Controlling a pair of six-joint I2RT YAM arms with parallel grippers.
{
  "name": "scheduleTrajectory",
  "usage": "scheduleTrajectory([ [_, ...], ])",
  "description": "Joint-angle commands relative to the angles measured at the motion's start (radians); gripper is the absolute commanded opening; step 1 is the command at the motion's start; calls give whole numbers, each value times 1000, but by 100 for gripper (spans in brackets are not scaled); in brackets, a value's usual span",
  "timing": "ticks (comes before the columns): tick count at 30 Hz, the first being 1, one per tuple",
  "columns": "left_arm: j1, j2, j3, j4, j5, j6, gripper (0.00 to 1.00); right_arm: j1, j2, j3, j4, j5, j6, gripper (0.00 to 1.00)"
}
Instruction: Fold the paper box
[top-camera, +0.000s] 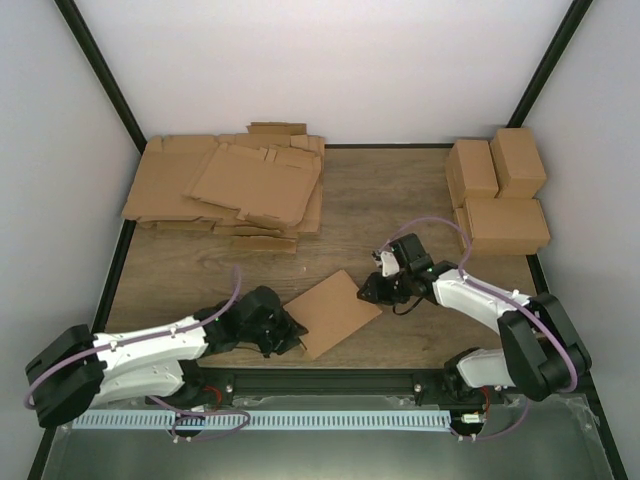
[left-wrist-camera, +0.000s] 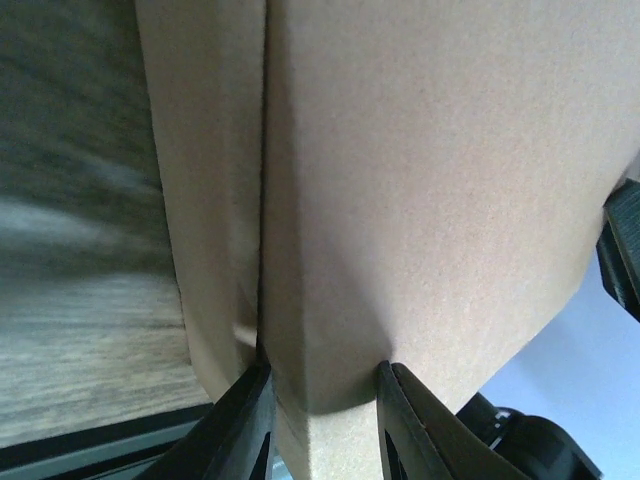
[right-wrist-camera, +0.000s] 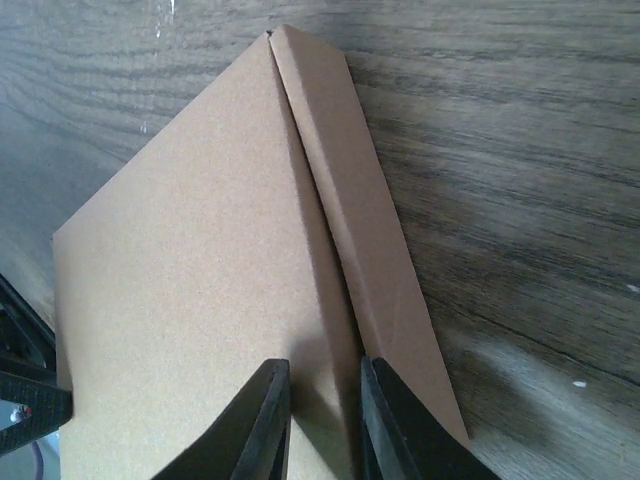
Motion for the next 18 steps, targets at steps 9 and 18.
scheduleTrajectory([
  [9, 191, 190, 165, -134, -55, 371, 35, 37, -23, -77, 82, 86, 116, 21],
  [18, 244, 189, 369, -410, -128, 610, 53, 37, -94, -57, 56, 168, 117, 23],
])
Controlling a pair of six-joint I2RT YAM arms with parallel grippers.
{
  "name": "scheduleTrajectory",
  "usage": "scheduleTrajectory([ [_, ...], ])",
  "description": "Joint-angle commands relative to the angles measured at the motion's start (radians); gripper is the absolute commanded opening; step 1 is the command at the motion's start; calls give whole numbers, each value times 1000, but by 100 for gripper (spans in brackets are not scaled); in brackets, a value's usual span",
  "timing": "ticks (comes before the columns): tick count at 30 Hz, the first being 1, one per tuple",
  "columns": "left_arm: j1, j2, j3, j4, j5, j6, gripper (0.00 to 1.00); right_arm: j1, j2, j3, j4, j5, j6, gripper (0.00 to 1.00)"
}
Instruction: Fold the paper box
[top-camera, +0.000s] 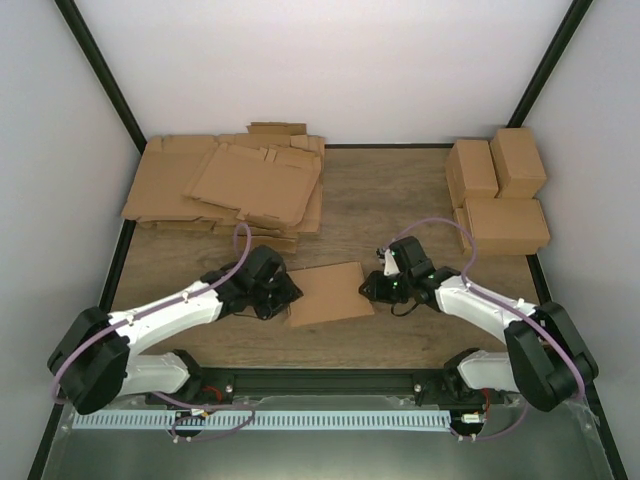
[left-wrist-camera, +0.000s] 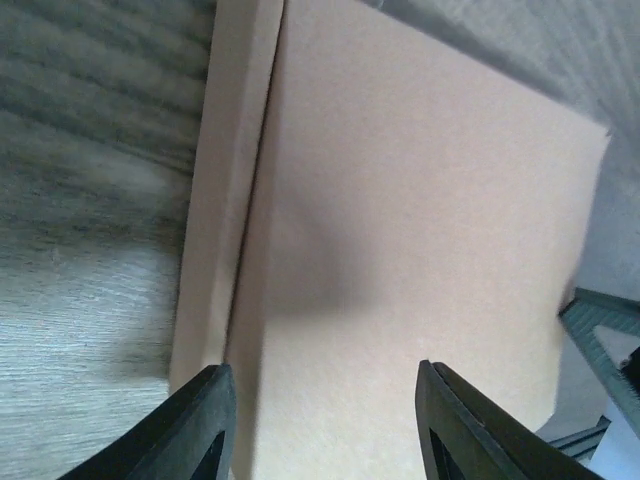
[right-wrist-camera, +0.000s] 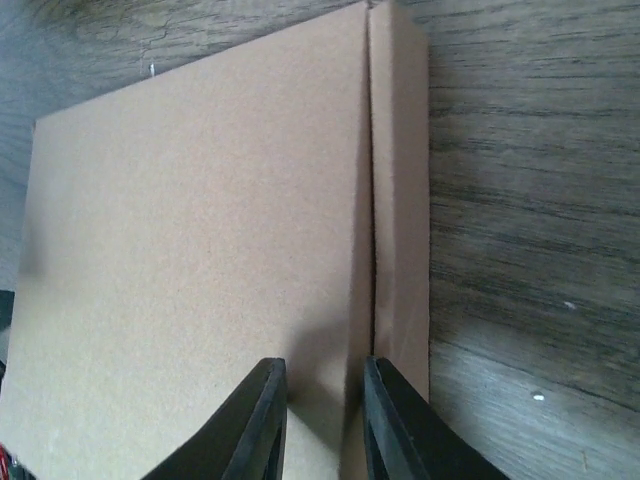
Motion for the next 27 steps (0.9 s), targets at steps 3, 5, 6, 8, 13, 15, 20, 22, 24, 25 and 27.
scheduleTrajectory([
  [3, 13, -87, 61, -190, -96, 119, 62, 13, -51, 5, -56, 56, -4, 23],
  [5, 18, -125, 26, -179, -87, 99, 64, 13, -54, 12, -60, 57, -7, 23],
  [6, 20, -139, 2, -161, -79, 91, 65, 13, -53, 13, -62, 56, -9, 23],
  [8, 25, -153, -41, -120, -56, 76, 65, 13, -51, 13, -59, 48, -11, 23],
  [13, 59, -120, -68, -40, -11, 140, 55, 13, -47, 8, -65, 32, -15, 23],
  [15, 85, -101, -48, -19, -1, 219, 50, 13, -45, 0, -65, 29, -15, 23],
  [20, 150, -52, -25, 14, 54, 367, 53, 13, -33, -17, -76, 49, -9, 35],
  [22, 158, -39, -23, 51, 105, 440, 56, 13, -50, -20, -76, 52, -5, 35],
  [24, 161, -58, -39, 84, 114, 456, 58, 14, -67, -26, -66, 39, 0, 35],
  [25, 162, -74, -50, 98, 113, 454, 60, 13, -71, -29, -62, 35, 3, 35],
  [27, 174, -98, -69, 127, 113, 453, 63, 13, -70, -36, -57, 37, 6, 35],
])
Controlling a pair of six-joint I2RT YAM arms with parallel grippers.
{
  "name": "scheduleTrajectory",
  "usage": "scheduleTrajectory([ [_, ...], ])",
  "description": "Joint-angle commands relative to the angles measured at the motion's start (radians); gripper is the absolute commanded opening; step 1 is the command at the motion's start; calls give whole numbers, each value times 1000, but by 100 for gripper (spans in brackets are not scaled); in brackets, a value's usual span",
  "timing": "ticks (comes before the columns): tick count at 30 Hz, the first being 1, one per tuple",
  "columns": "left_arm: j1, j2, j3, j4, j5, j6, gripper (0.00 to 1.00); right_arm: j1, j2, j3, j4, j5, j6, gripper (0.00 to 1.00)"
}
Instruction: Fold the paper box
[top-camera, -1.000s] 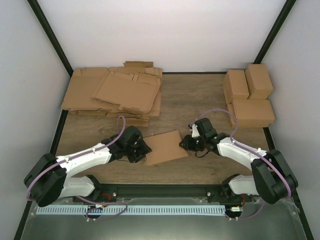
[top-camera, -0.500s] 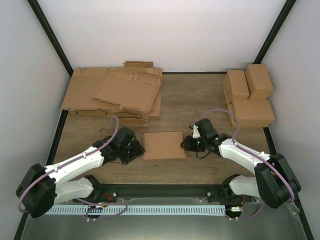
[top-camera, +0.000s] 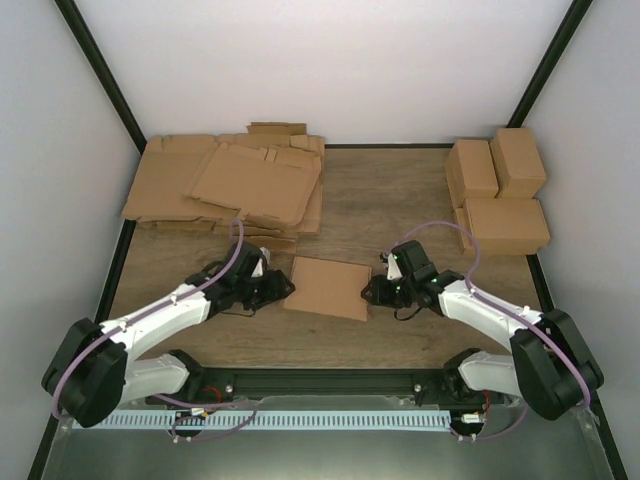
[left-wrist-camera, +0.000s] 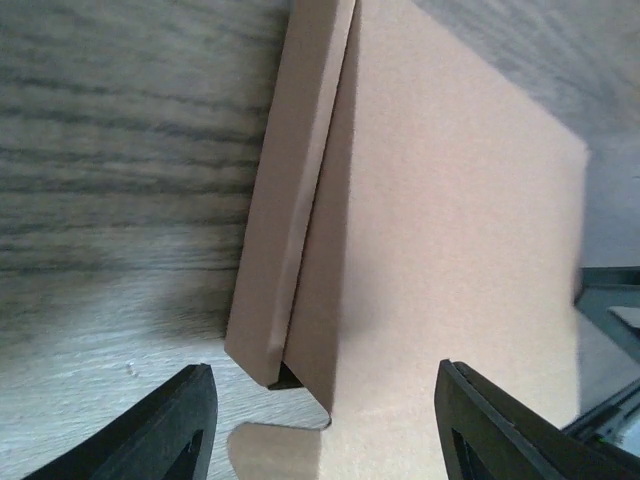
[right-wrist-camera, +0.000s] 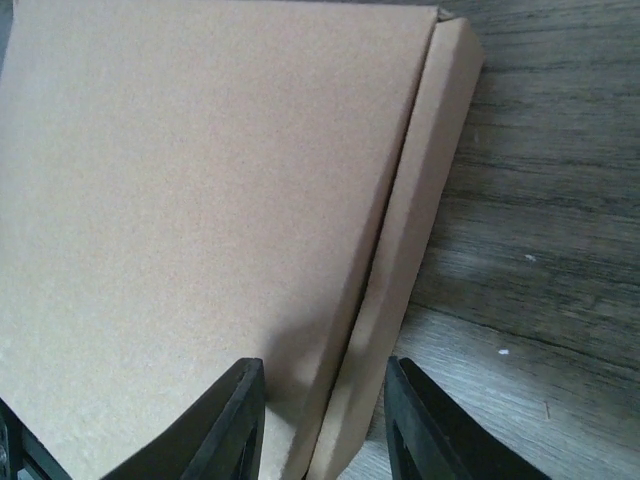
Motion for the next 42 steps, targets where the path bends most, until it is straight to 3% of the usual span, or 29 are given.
scheduleTrajectory([
  [1, 25, -49, -27, 104, 41, 72, 63, 7, -14, -19, 0, 6, 9, 35],
  [20, 60, 209, 18, 181, 67, 304, 48, 8, 60, -84, 95, -2, 23, 34],
  [25, 59, 267, 15, 155, 32, 317, 32, 8, 58, -73, 87, 14, 13, 33],
  [29, 60, 325, 14, 152, 51, 335, 26, 7, 64, -66, 83, 30, 1, 31],
  [36, 50, 246, 24, 116, 64, 339, 26, 7, 69, -52, 103, 14, -36, 31],
  [42, 23, 135, -25, 106, 62, 249, 27, 7, 141, 9, 107, 42, -108, 31],
])
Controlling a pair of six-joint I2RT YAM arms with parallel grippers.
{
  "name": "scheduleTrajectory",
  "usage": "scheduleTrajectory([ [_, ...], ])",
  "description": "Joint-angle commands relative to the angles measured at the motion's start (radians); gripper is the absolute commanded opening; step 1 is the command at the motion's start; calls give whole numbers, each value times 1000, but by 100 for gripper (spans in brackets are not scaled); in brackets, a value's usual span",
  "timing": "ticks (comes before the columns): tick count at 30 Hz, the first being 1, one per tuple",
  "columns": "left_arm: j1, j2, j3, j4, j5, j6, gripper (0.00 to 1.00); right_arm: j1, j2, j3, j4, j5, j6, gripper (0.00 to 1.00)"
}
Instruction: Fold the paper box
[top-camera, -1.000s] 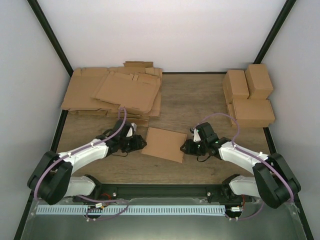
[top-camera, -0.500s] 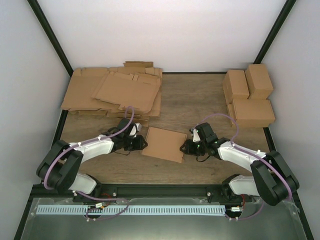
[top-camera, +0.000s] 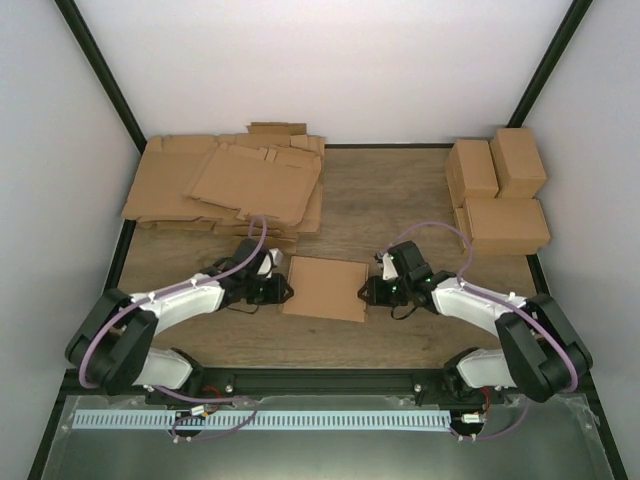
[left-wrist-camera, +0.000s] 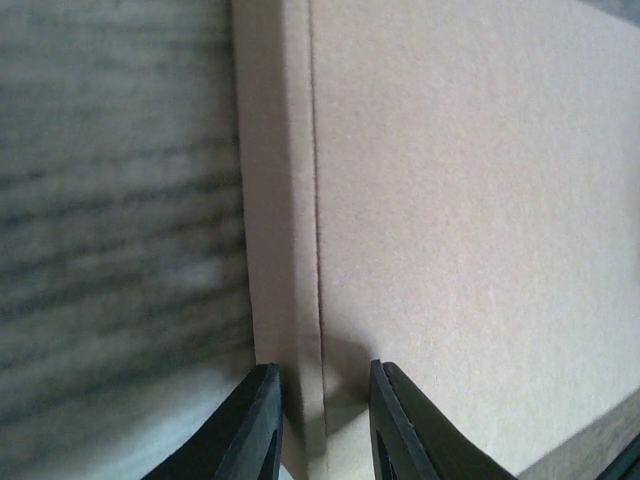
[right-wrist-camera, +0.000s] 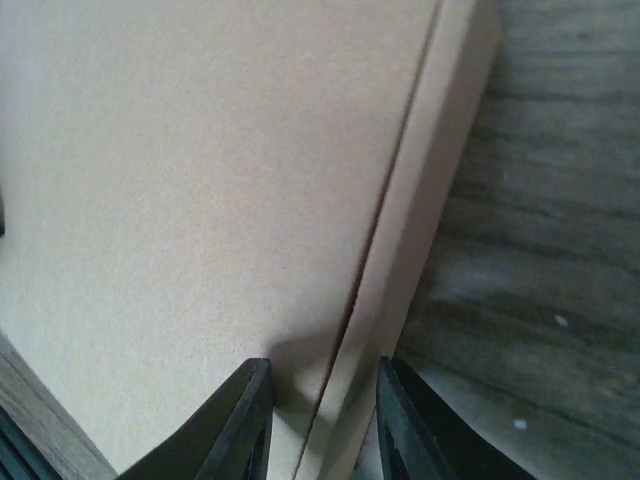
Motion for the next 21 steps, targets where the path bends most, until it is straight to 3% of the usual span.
scheduleTrajectory([
  [1, -25, -98, -59, -23, -13, -71, 27, 8, 81, 63, -19, 56, -72, 30],
  [5, -27, -167, -62, -62, -78, -89, 37, 8, 94, 92, -31, 62, -88, 31],
  [7, -27, -196, -38, -97, -111, -80, 53, 8, 69, 96, -49, 96, -89, 37],
  [10, -23, -225, -3, -111, -131, -73, 65, 7, 20, 91, -75, 150, -84, 47],
  [12, -18, -218, 13, -102, -132, -68, 65, 8, -10, 89, -86, 166, -78, 48],
  [21, -12, -27, 66, -67, -104, -13, 48, 8, -22, 80, -69, 129, -69, 44],
])
